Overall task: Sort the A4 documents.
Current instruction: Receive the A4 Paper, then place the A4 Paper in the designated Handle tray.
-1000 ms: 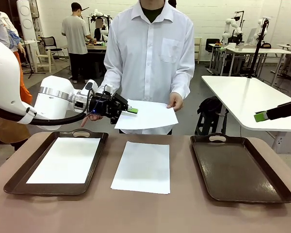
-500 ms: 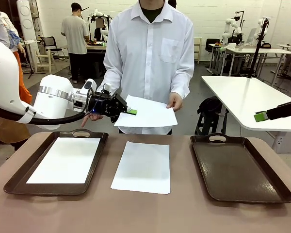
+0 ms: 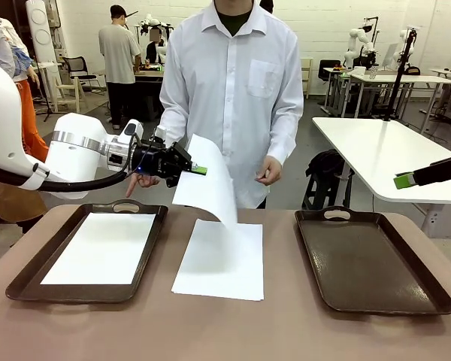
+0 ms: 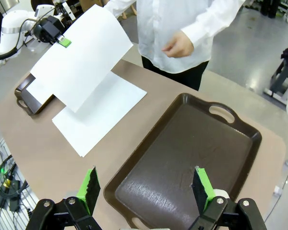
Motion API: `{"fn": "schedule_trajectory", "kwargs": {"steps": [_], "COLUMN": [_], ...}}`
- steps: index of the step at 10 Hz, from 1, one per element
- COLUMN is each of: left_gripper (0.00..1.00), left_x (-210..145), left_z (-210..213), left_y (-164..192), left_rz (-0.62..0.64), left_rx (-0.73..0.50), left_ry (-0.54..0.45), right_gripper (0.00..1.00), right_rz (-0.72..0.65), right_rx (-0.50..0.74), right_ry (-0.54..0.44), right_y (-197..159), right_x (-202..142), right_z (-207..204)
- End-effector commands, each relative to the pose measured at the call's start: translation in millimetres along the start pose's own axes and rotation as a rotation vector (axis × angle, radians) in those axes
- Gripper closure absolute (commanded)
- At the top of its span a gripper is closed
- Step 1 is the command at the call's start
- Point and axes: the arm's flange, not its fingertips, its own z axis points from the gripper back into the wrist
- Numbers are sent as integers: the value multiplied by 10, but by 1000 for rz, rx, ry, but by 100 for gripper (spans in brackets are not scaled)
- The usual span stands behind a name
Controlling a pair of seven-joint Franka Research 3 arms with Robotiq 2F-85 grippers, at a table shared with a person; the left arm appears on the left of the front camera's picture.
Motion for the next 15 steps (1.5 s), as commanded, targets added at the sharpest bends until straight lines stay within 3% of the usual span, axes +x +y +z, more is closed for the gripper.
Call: {"fn": "schedule_trajectory", "kwargs": {"steps": [1, 15], "left_gripper": [100, 100], "left_x": [22, 22], "left_z": [-74, -74], "left_y": [30, 30], "left_rz": [0, 0], "left_rx": [-7, -7], "left_ry": [11, 11], "right_gripper": [0, 0], "right_rz": [-6, -6], "right_rx": [16, 16], "right_ry": [-5, -5], "right_y": [-17, -17], "right_x": [-10, -10], "right_z": [-22, -22]}}
